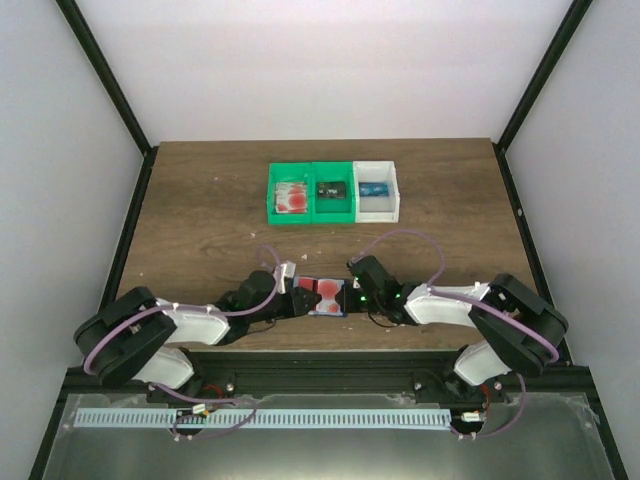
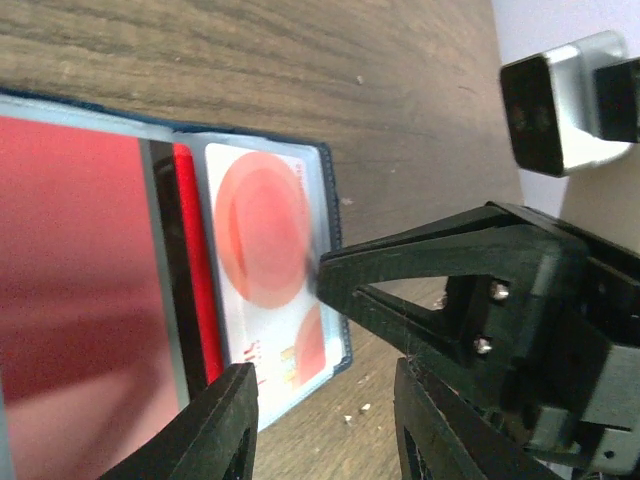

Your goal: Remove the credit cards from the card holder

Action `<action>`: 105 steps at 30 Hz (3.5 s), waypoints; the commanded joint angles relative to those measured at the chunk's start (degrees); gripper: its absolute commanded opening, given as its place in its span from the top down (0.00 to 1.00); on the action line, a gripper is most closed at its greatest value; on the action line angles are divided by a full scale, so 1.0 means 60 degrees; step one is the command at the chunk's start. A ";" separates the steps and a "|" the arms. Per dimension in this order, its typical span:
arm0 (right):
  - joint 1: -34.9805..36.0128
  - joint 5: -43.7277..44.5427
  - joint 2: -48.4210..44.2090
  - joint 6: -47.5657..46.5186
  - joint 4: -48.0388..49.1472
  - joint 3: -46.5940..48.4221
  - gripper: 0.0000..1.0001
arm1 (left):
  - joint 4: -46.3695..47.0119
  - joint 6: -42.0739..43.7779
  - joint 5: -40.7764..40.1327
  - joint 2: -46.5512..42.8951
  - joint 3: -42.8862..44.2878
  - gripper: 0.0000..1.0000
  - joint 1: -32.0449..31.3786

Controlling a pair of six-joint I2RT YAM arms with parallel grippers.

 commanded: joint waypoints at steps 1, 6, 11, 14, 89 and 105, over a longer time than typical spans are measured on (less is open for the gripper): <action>-0.0040 0.0087 0.0055 0.0085 0.0125 -0.0293 0.92 | 0.0513 -0.0018 -0.0028 0.0516 0.0207 0.60 0.0030; -0.0040 0.0105 0.0037 0.0069 0.0166 -0.0320 0.93 | 0.1041 -0.0051 0.0030 0.0926 0.0145 0.60 0.0030; -0.0042 0.0058 0.0021 0.0091 0.0242 -0.0370 0.93 | 0.1269 -0.0026 0.0059 0.1313 0.0215 0.63 0.0030; -0.0040 0.0047 -0.0022 0.0083 0.0241 -0.0385 0.93 | 0.1737 -0.0157 0.0178 0.1555 0.0160 0.67 0.0022; -0.0090 -0.0954 -0.1046 -0.0057 0.0501 -0.0180 0.81 | 0.3129 -0.0389 0.2258 0.2402 -0.0233 1.00 0.0763; -0.0968 -0.2571 -0.1244 0.0330 0.2007 -0.1419 0.64 | 0.8425 -0.2213 0.3404 0.4441 -0.1202 1.00 0.1130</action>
